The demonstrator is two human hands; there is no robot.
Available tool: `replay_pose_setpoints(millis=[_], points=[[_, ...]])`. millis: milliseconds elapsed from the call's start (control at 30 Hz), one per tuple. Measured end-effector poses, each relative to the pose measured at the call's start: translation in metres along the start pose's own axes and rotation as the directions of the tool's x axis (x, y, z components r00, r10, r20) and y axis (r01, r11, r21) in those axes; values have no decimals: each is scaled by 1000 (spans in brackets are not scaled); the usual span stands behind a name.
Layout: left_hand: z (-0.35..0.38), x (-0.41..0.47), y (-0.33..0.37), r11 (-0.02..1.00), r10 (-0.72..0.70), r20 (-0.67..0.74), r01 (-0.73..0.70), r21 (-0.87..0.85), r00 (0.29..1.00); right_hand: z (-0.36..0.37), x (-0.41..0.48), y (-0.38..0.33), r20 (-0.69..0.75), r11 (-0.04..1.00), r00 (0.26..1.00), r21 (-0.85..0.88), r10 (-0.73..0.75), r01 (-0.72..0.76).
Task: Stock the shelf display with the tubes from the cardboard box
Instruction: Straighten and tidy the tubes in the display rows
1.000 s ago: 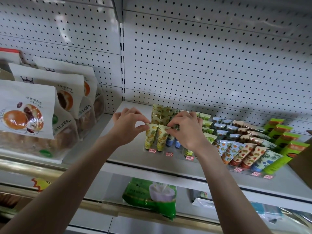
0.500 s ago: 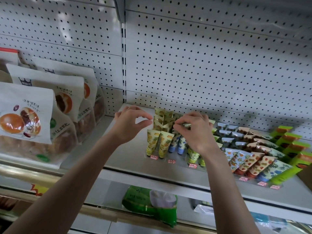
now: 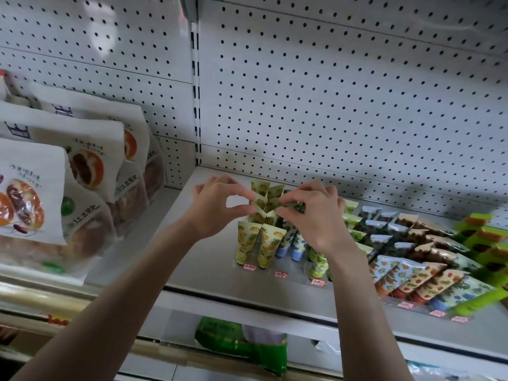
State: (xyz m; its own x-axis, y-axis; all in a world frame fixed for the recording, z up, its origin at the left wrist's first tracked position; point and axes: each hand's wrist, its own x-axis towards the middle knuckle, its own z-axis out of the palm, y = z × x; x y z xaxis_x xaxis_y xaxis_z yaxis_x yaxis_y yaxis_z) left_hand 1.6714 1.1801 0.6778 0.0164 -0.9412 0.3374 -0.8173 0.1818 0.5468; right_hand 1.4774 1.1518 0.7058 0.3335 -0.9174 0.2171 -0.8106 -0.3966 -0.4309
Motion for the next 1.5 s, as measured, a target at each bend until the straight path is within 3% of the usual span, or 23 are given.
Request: replay_pose_setpoints(millis=[1500], points=[[-2, 1, 0, 1000, 5, 52, -5, 5, 999, 0, 2, 1, 55, 998, 998, 57, -10, 7]])
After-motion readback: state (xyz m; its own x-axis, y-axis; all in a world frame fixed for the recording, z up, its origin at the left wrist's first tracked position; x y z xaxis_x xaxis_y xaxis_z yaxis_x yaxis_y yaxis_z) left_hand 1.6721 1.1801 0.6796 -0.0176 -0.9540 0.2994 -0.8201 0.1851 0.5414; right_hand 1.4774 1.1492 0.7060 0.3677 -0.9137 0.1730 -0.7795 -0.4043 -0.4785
